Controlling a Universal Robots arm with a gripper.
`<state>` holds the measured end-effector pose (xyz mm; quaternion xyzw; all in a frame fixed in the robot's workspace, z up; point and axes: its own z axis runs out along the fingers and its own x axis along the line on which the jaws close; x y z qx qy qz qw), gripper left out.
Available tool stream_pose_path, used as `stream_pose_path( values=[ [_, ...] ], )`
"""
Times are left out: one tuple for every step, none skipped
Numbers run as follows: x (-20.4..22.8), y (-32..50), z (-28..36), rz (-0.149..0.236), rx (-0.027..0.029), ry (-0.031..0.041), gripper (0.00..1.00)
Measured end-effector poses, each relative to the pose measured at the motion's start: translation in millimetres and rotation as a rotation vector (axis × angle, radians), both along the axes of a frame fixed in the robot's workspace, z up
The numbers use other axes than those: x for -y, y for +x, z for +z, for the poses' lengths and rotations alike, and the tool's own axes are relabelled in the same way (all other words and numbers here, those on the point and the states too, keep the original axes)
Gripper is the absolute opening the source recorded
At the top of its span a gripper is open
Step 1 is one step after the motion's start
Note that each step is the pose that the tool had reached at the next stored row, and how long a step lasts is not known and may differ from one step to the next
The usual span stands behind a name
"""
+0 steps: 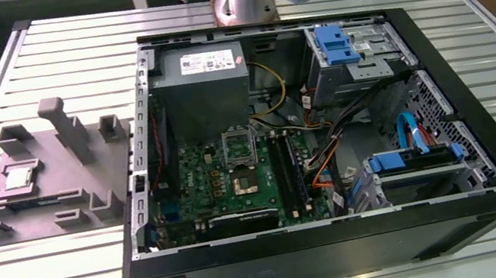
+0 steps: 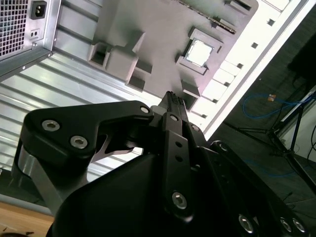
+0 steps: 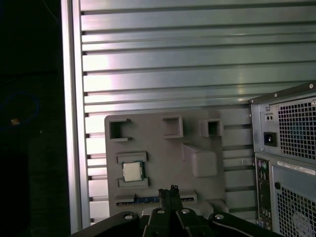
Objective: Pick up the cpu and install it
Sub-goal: 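Reach for the cpu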
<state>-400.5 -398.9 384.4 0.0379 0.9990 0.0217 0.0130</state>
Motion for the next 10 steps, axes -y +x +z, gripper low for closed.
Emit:
stream_pose_path(
  values=[
    [0.0, -0.9, -0.1, 0.0, 0.0001, 0.0, 0.1],
    [0.0, -1.8, 0.0, 0.0, 0.0, 0.0, 0.1],
    [0.0, -2.8, 0.0, 0.0, -0.0001, -0.0001, 0.1],
    [0.0, -3.7, 0.0, 0.0, -0.0001, 0.0, 0.1],
    [0.0, -3.9, 0.0, 0.0, 0.0, 0.0, 0.1],
    [0.0, -3.9, 0.0, 0.0, 0.0, 0.0, 0.11],
    [0.0, -3.9, 0.0, 0.0, 0.0, 0.0, 0.11],
    [0.0, -3.9, 0.0, 0.0, 0.0, 0.0, 0.16],
    [0.0, -3.9, 0.0, 0.0, 0.0, -0.0001, 0.23],
    [0.0, -4.0, 0.0, 0.0, -0.0001, -0.0001, 0.23]
  ],
)
